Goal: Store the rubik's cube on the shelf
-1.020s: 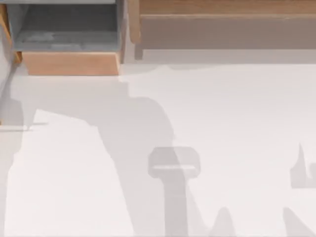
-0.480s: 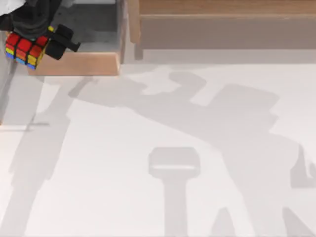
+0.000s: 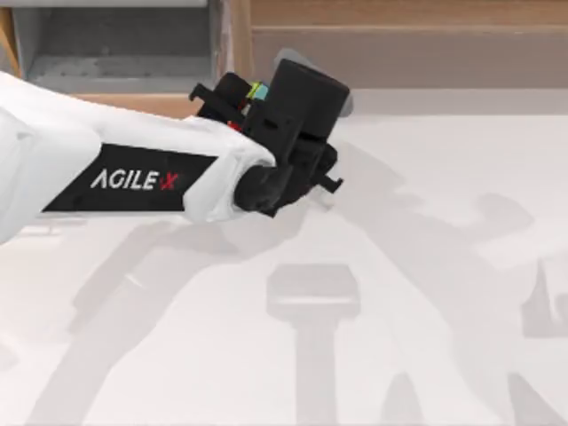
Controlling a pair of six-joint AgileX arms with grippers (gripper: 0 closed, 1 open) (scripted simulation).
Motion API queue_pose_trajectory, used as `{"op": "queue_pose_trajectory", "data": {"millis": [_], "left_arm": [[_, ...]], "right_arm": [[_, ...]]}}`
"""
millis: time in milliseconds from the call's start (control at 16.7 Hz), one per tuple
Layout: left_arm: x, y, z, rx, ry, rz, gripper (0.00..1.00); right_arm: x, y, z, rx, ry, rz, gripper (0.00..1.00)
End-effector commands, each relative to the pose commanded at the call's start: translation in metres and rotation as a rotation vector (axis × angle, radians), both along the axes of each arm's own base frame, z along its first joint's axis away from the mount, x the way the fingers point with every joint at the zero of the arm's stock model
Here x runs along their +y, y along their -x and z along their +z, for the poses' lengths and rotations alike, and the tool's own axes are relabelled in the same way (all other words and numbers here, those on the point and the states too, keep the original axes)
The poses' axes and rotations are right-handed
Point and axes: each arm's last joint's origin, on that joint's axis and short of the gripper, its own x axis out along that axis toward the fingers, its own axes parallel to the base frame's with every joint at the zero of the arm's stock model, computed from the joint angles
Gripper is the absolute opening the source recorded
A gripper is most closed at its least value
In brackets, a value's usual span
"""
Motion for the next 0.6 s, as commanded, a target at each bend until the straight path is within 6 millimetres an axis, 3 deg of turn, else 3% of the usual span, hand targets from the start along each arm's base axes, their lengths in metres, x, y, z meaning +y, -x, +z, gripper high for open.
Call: {"op": "queue_pose_trajectory", "data": {"millis": [120, 300, 600], "left_arm": [[-0.035, 0.017, -0.002, -0.136, 0.104, -0.057, 0.0], [-0.076, 0.035, 0.012, -0.344, 0.307, -0.104, 0.0], [-0.109, 0.034, 0.031, -0.608, 0.602, -0.072, 0.0]], "right_arm": [[0.0, 0.0, 0.0, 0.0, 0.0, 0.0, 1.0], [0.0, 0.0, 0.0, 0.0, 0.0, 0.0, 1.0], [0.0, 0.0, 0.0, 0.0, 0.0, 0.0, 1.0]]}}
